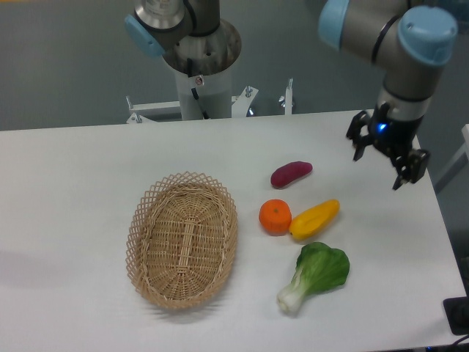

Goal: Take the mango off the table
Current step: 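Move the gripper down over the yellow mango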

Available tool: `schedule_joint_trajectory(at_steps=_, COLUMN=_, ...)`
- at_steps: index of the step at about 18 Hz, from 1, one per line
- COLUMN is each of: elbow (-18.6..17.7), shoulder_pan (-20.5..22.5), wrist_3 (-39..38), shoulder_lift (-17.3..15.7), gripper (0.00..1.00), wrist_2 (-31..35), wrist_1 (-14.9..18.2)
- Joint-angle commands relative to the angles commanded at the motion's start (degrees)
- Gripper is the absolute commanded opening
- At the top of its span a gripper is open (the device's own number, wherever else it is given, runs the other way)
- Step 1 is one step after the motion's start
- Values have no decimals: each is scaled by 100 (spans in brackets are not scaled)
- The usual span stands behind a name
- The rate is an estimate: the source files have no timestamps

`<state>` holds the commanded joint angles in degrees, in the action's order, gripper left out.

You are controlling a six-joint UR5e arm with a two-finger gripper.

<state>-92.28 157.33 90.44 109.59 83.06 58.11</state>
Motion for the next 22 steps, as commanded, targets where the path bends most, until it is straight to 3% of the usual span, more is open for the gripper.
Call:
schedule_joint_trajectory(at_steps=6, elbow=-71, shoulder_pan=-132, wrist_3=-193, shoulder_lift=448, gripper=100, wrist_2=-9, wrist_1=-151)
schedule_joint_trajectory(at_steps=8, elbow=-71, shoulder_pan=-176, wrist_3=-211, shoulder_lift=580, gripper=100, wrist_2=9, wrist_1=-343)
schedule_joint_trajectory(at_steps=10, elbow=-184, shoulder_pan=-238, wrist_3=-194, shoulder_lift=624, gripper=100, wrist_2=44, wrist_1=-379)
schedule_joint_trajectory(at_steps=14, elbow=-484, shoulder_pan=-299, wrist_3=-114, shoulder_lift=642, gripper=100, wrist_2=465, wrist_1=-793)
schedule_joint_trajectory(at_steps=17, elbow=-685, shoulder_pan=-335, wrist_3=-53, shoulder_lift=607, gripper=100, wrist_2=492, wrist_1=-828)
schedule_joint_trajectory(at_steps=20, elbow=-906, shoulder_pan=-343, wrist_3=-62, shoulder_lift=625, gripper=100, wrist_2=483, wrist_1=-1205)
schedule_joint_trajectory(at_steps=22, elbow=-941, shoulder_pan=-352, wrist_3=-62, shoulder_lift=668, gripper=100, wrist_2=492, wrist_1=-1250)
